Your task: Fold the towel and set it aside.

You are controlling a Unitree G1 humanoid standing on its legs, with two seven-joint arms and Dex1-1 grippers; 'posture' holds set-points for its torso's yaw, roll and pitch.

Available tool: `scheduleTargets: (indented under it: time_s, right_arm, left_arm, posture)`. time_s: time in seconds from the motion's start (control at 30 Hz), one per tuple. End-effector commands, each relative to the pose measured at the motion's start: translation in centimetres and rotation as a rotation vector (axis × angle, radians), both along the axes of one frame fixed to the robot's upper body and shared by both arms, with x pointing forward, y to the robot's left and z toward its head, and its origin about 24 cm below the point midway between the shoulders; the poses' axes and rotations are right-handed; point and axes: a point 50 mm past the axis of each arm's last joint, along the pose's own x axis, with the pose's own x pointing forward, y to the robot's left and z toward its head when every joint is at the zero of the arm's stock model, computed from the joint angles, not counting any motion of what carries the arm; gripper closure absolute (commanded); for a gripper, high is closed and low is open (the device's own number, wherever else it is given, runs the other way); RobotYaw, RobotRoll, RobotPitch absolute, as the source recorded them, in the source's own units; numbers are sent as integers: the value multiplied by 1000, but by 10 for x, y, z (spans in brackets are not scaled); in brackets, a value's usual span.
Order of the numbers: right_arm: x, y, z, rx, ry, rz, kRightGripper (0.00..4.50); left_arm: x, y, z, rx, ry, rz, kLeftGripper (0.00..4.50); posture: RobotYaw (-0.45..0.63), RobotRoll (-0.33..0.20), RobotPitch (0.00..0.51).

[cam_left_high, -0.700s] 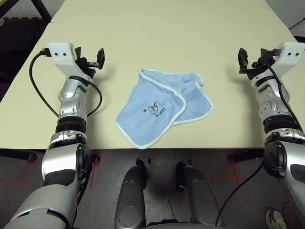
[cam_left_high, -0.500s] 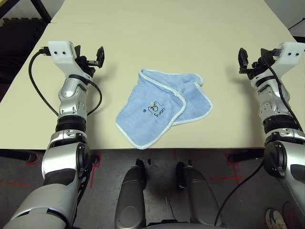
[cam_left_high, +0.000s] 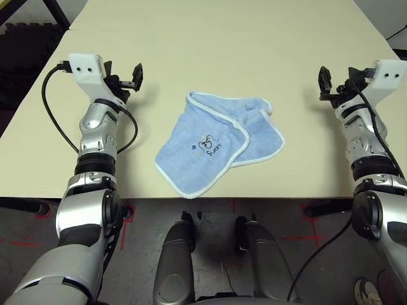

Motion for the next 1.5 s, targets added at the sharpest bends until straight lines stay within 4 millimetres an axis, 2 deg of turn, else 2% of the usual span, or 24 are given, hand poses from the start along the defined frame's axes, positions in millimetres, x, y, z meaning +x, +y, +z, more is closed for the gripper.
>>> scheduleTargets:
  time_s: [0.03, 0.17, 0.23, 0.43, 0.63, 1.0, 1.23, 1.5]
  right_arm:
    - [-1, -3, -4, 5, 22, 5, 0]
    - [1, -1, -3, -13, 35, 35, 0]
    - [2, 0, -4, -28, 49, 58, 0]
    - [6, 5, 5, -67, 56, 135, 0]
    - [9, 11, 25, -93, 72, 308, 0]
    - [14, 25, 38, -242, 360, 544, 0]
    - [20, 43, 46, -286, 490, 612, 0]
    - [19, 48, 48, -392, 613, 674, 0]
  left_arm:
    - [-1, 5, -1, 21, 28, -41, 22]
    - [-6, 6, 8, 70, 156, -365, 22]
    - [-6, 2, 16, 124, 191, -471, 22]
    - [-6, -12, 30, 269, 225, -654, 22]
    - [-13, -21, 28, 406, 255, -821, 22]
    - [-25, -25, 17, 483, 247, -920, 22]
    - [-28, -30, 20, 480, 210, -947, 22]
    - [-32, -39, 26, 483, 188, -978, 22]
  posture:
    - [86, 0, 240]
    - [115, 0, 245]
    - [138, 0, 249]
    - [161, 0, 257]
    - [142, 0, 263]
    - [144, 0, 267]
    - [149, 0, 277]
    - [158, 0, 279]
